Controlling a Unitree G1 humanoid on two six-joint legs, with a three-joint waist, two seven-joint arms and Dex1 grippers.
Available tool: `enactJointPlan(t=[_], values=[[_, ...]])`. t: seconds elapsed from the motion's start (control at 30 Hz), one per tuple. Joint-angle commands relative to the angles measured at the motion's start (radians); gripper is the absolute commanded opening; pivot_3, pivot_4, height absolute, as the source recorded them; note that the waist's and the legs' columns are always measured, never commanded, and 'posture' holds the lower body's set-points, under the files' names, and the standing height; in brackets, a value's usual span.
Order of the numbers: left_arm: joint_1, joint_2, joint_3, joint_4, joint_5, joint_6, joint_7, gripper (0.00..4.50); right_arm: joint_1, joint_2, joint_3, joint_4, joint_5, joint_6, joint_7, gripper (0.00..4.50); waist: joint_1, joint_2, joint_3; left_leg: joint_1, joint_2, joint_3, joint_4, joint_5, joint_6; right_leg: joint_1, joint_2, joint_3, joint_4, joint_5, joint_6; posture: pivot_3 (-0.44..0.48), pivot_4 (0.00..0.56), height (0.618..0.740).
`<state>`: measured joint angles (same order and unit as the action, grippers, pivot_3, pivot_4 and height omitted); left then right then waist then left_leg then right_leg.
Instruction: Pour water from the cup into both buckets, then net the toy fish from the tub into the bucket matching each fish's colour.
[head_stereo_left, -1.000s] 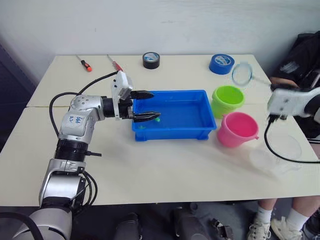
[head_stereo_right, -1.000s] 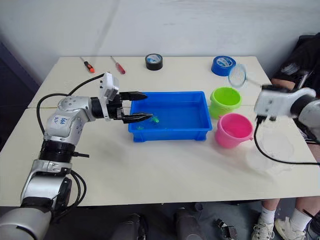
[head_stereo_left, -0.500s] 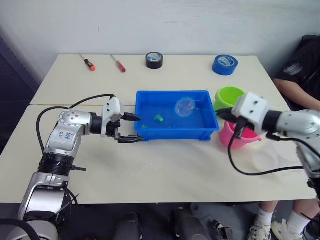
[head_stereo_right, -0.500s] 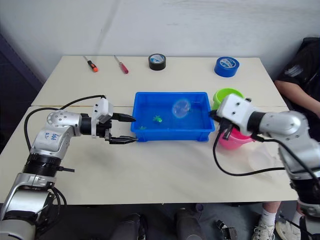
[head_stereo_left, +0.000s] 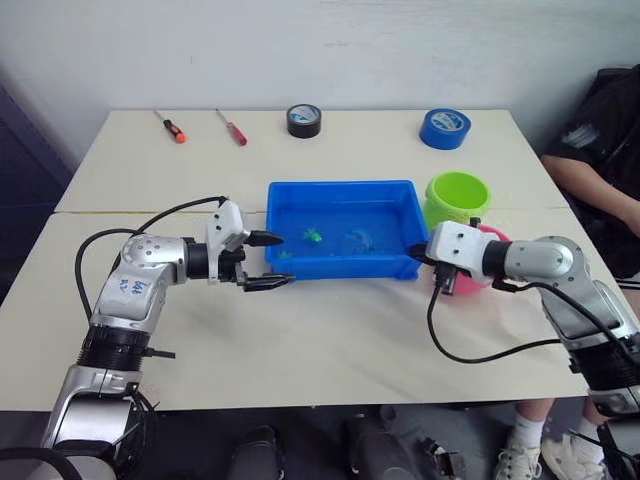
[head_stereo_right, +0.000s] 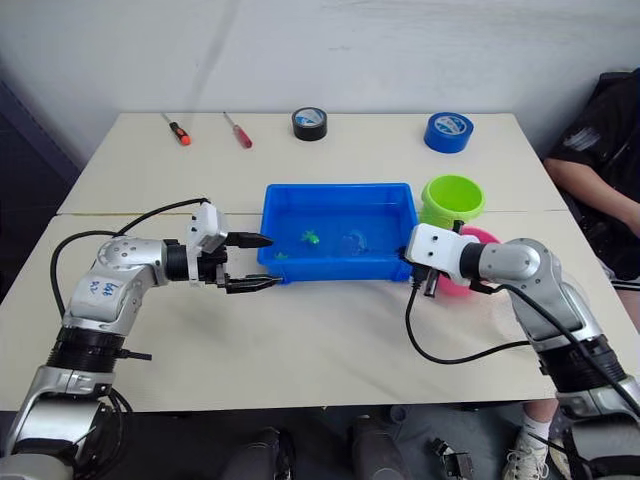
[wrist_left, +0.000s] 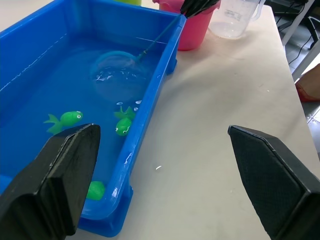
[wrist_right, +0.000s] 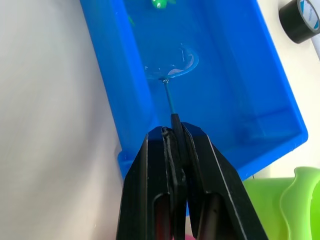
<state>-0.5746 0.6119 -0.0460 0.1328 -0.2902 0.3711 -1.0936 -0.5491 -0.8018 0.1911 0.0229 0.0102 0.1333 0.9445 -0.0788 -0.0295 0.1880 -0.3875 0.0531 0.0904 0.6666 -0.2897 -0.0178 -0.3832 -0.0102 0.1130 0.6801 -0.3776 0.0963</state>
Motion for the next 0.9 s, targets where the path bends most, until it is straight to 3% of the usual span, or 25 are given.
enactJointPlan(t=[0.03,0.3,0.57,0.9], values=[[-0.003,0.02,0.039,-0.009,-0.014,-0.011,0.01,4.48,-0.037,0.05,-0.019,0.025,0.05,0.031,0.026,0.0,-0.003,0.0,0.0,0.0,0.0,0.0,0.0,0.0,0.0,0.0,0.0,0.0,0.0,0.0,0.0,0.0,0.15,0.74],[-0.012,0.056,0.051,0.011,-0.01,-0.027,-0.004,4.48,-0.067,0.098,-0.04,0.036,0.084,0.077,0.053,0.0,-0.005,0.0,0.0,0.0,0.0,0.0,0.0,0.0,0.0,0.0,0.0,0.0,0.0,0.0,0.0,0.0,0.15,0.74],[-0.016,0.082,0.054,0.025,-0.009,-0.035,-0.012,4.48,-0.148,0.077,0.043,0.196,-0.096,-0.164,0.032,0.0,-0.006,0.0,0.0,0.0,0.0,0.0,0.0,0.0,0.0,-0.001,0.0,-0.001,0.0,0.0,0.0,0.0,0.15,0.74],[0.002,0.099,0.065,0.002,-0.013,-0.023,-0.008,4.48,-0.21,0.174,0.081,0.288,-0.06,-0.178,0.143,0.0,-0.011,0.0,0.0,0.0,0.0,0.0,0.0,0.0,0.0,-0.001,0.0,-0.001,0.001,0.0,0.0,0.0,0.15,0.74]])
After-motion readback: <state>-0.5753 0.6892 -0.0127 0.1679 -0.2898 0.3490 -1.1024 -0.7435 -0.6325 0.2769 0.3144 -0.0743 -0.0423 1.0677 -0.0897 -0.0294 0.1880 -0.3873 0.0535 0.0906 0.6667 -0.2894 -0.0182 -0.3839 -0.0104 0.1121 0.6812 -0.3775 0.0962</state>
